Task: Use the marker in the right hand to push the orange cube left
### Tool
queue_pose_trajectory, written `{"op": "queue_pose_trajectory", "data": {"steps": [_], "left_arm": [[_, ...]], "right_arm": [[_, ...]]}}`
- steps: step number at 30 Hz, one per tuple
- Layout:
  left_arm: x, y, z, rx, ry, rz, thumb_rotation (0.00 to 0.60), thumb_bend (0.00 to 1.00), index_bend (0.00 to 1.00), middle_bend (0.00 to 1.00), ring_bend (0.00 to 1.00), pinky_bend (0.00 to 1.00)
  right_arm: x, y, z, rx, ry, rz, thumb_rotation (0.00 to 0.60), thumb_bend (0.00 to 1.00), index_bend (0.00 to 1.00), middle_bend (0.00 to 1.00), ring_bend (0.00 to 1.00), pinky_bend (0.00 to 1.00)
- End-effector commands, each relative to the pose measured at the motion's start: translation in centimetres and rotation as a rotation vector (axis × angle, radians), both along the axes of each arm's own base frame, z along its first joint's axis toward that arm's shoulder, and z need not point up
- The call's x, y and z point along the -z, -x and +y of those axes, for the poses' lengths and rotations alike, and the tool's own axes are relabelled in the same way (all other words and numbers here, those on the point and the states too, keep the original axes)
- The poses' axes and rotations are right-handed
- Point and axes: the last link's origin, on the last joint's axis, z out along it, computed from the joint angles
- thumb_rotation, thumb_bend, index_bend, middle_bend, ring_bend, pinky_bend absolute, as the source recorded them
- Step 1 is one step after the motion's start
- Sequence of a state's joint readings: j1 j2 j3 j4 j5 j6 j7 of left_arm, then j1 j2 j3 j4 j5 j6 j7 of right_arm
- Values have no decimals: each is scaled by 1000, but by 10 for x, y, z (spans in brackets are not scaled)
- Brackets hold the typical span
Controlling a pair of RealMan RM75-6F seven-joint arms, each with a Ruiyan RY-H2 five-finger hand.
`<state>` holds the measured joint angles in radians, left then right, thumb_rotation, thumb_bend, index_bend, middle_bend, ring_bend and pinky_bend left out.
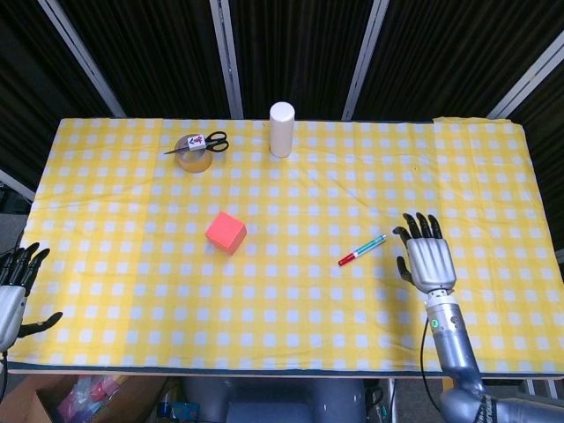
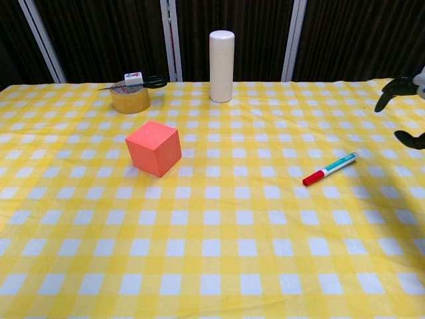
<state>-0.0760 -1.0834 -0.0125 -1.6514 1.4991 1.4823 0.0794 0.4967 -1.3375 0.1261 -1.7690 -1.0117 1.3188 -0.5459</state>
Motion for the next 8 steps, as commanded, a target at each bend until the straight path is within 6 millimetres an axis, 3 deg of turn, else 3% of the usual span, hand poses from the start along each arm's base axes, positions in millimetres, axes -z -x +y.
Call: {"op": "queue_pose_trajectory", "data": {"steps": [1, 3, 5, 8], "left_arm": [[-1, 0, -1, 10, -17, 2, 600, 0, 0, 0, 0, 0], [-2, 0, -3, 17, -31, 4, 600, 0, 0, 0, 0, 0], [-2, 0, -4, 19, -40, 3, 600, 0, 0, 0, 0, 0], [-3, 1, -5, 22, -53, 4, 600, 0, 0, 0, 0, 0]], "right_arm": [[-34, 25, 41, -30, 36, 14, 600, 499, 177, 64, 0, 0], [-47, 41, 58, -35, 48, 36, 600, 461, 58, 14, 0, 0], [-55, 54, 71, -34, 52, 47, 600, 418, 2, 0, 0, 0], [-66, 70, 87, -13, 54, 65, 600, 392, 0, 0, 0, 0]]}}
